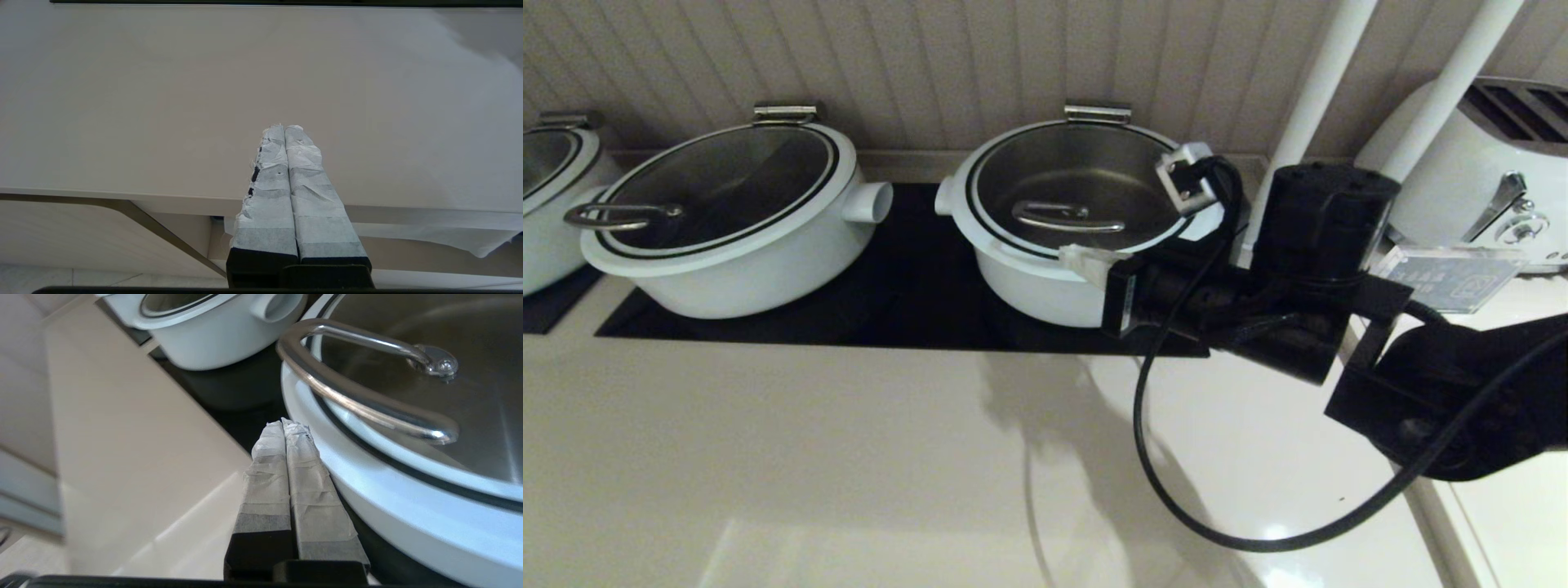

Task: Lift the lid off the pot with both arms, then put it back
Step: Open the food pot lid a small opening with the right arm

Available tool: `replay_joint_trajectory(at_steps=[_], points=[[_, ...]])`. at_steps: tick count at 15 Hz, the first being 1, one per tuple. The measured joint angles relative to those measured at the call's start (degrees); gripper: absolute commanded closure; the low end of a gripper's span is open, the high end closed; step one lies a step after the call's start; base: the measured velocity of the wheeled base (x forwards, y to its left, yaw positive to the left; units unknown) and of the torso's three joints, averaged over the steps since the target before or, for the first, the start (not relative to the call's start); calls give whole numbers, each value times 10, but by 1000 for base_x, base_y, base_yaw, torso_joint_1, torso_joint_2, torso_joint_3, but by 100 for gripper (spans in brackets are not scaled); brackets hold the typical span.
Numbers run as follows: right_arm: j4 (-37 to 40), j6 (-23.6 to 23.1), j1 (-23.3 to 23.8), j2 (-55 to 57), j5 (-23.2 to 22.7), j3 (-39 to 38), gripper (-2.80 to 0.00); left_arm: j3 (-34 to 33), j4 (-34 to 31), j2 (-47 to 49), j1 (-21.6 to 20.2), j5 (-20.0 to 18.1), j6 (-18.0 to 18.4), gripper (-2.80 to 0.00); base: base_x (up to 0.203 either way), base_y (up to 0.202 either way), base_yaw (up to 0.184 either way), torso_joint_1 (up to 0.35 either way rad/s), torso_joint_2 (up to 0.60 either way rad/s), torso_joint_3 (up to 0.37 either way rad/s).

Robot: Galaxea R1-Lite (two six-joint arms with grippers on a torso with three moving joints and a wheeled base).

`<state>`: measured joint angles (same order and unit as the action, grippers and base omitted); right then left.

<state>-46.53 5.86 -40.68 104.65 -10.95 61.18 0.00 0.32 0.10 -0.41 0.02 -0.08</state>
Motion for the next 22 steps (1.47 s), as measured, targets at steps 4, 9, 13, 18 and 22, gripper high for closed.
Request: replay_joint_trajectory(at_steps=[4,9,13,18,22], points=[[-18,0,0,28,10,3,0,0,0,0,0,0,0,0,0,0,0,0,0,0],[-39,0,6,41,22,8,0,0,0,0,0,0,0,0,0,0,0,0,0,0],[-54,-1,8,57,45,37,0,0,0,0,0,0,0,0,0,0,0,0,0,0],[-55,-2,12,78,65,77,0,0,0,0,0,0,0,0,0,0,0,0,0,0],[-54,-3,27,85,65,98,0,0,0,0,0,0,0,0,0,0,0,0,0,0]])
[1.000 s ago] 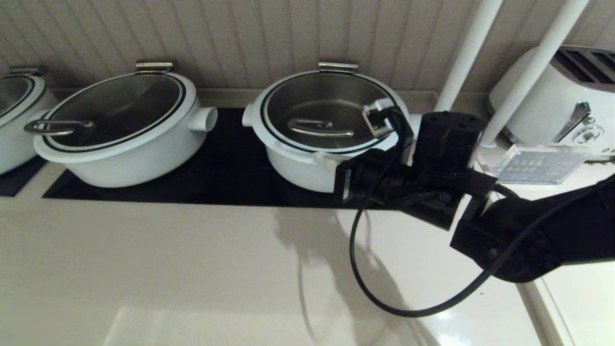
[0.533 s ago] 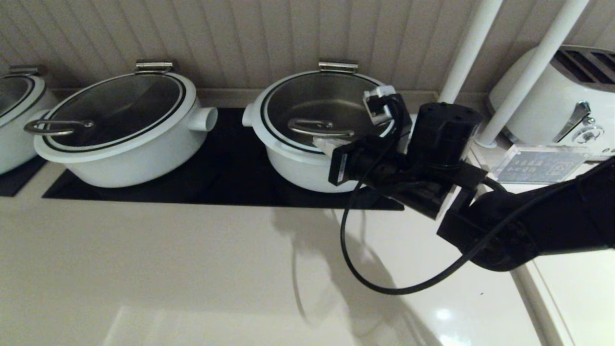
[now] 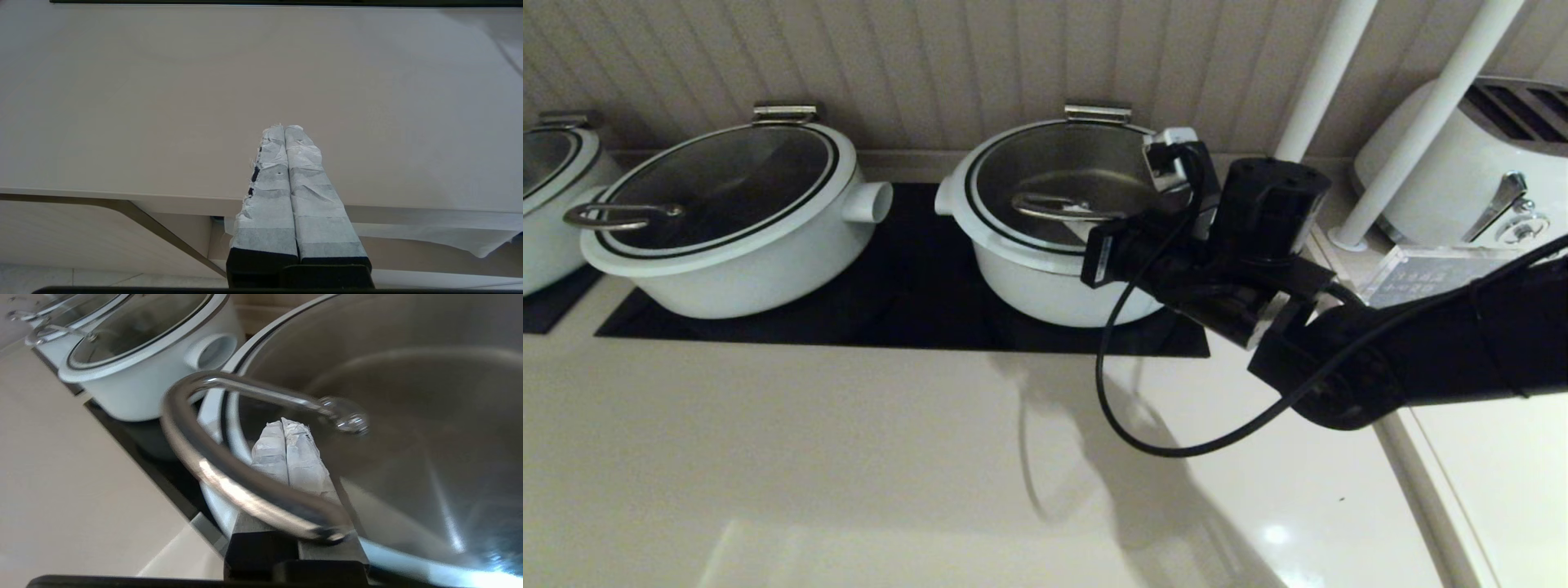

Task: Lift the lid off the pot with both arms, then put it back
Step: Open the food pot lid a small opening with the right arm, then hold the pot lid with the left arm

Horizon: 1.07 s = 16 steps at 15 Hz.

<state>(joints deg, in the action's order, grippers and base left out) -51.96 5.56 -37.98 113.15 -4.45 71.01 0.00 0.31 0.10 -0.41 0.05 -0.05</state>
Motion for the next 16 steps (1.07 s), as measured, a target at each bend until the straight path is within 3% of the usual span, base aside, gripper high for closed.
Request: replay_joint_trajectory(at_steps=[4,7,11,16], points=[[0,-1,9,0,0,12,0,0,-2,0,0,-1,7,0,0,0,0,0,0,0],[1,-2,11,0,0,24,0,3,-4,0,0,-9,47,0,0,0,0,0,0,0],[4,-2,12,2,-1,38,0,51,-16,13,0,-22,54,0,0,0,0,0,0,0],[6,-1,12,3,-1,42,0,141,-15,117,0,-97,84,0,0,0,0,0,0,0]])
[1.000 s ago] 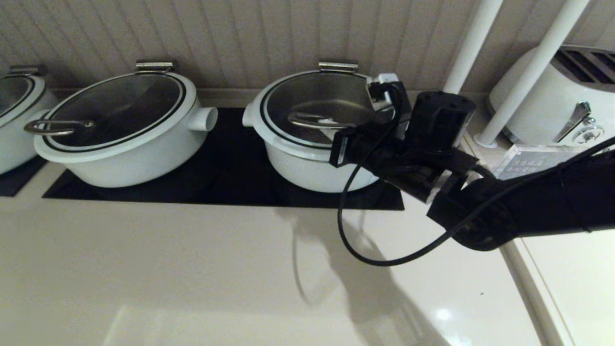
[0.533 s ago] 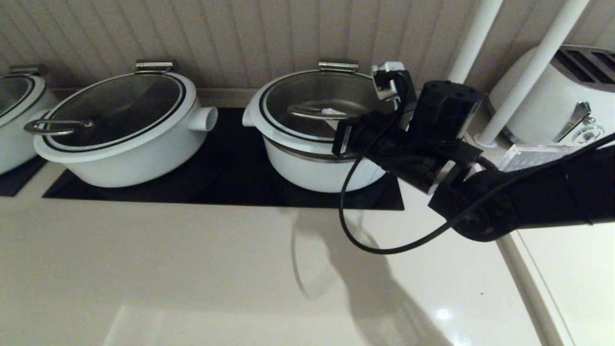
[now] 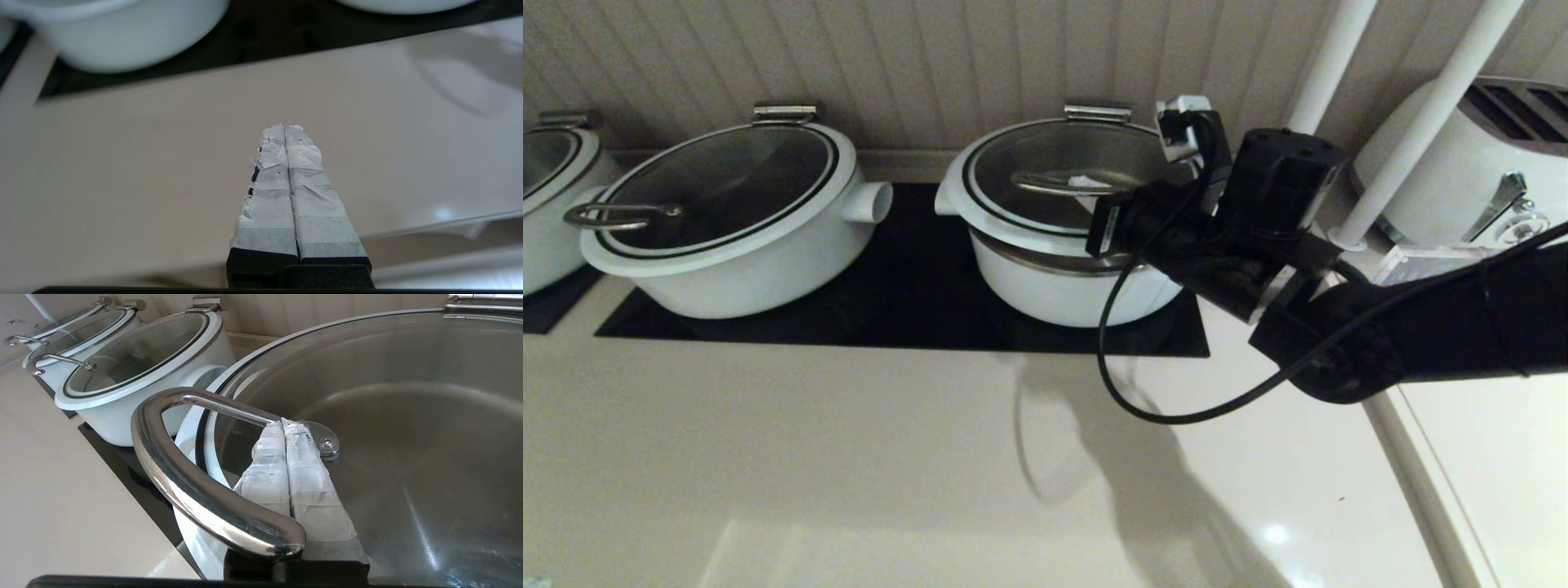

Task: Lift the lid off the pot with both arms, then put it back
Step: Hold the pot lid with the left arm

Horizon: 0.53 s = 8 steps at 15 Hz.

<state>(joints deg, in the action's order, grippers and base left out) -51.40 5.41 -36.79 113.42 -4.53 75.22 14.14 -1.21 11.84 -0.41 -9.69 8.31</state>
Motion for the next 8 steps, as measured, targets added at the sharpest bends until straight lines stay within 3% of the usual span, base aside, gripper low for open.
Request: replay_joint_trajectory(at_steps=[5,8], points=[[0,0,0,0,1,3,0,130,37,199,4,-70,78,0,0,0,0,0,0,0],[1,0,0,0,1,13,0,167,59,286,67,-92,100,0,0,0,0,0,0,0]])
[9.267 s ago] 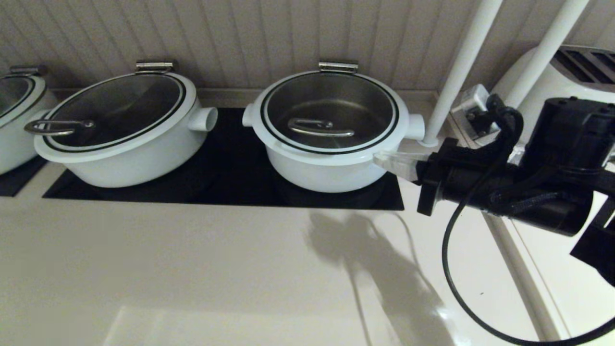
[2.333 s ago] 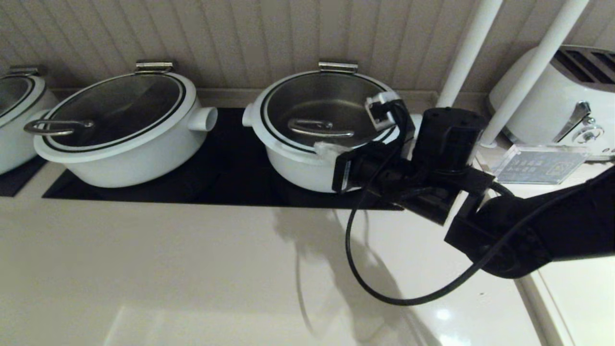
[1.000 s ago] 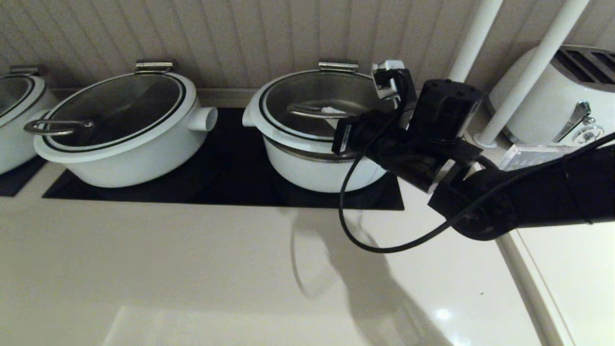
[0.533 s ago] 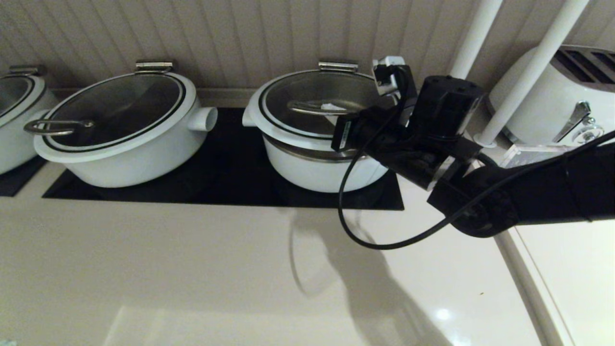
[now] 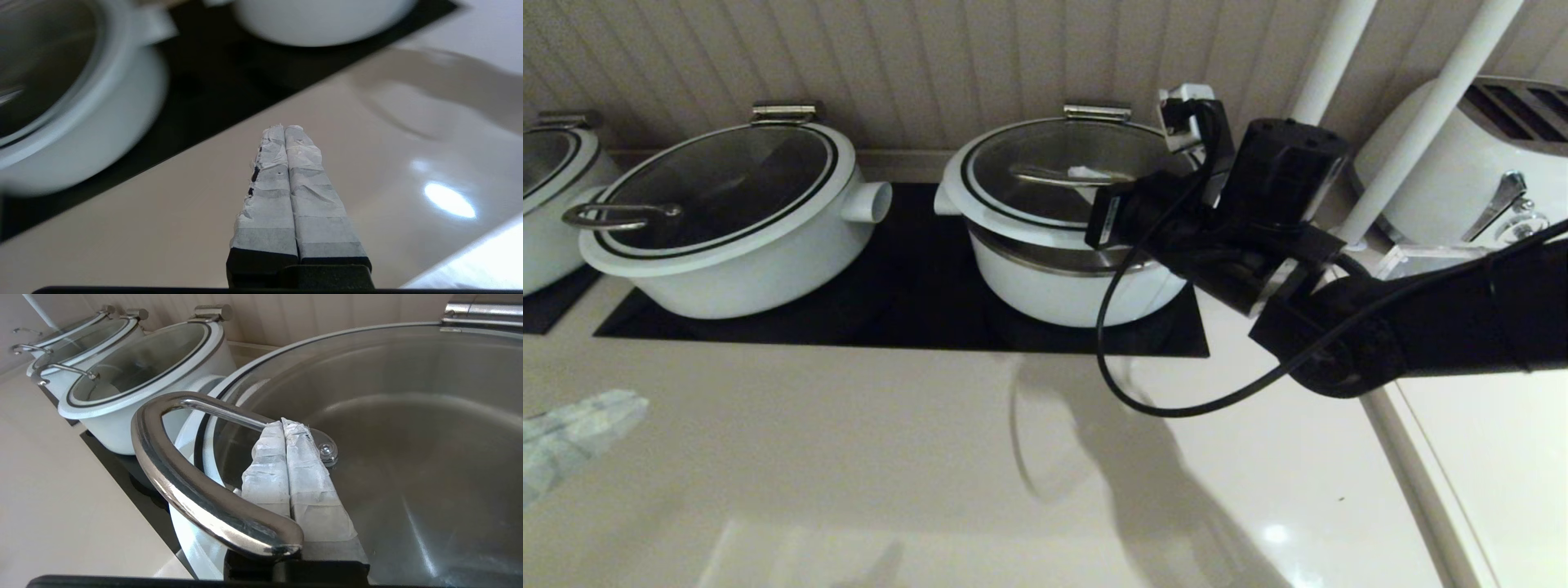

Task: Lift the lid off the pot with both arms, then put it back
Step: Hold the pot lid with the left arm

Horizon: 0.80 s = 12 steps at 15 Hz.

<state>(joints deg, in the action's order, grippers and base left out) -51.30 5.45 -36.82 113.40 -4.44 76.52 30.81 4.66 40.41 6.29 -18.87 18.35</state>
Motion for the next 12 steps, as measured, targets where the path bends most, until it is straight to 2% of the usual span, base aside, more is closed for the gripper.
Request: replay_joint_trajectory(at_steps=[2,5,7,12], points=[[0,0,1,0,0,3,0,-5,5,33,51,-1,2,0,0,0,0,0,0,0],[0,0,6,2,0,7,0,-1,35,87,96,-1,1,0,0,0,0,0,0,0],[0,0,8,4,0,13,0,3,86,132,115,6,1,0,0,0,0,0,0,0],[0,0,9,7,-1,18,0,6,231,272,174,52,-2,0,0,0,0,0,0,0]])
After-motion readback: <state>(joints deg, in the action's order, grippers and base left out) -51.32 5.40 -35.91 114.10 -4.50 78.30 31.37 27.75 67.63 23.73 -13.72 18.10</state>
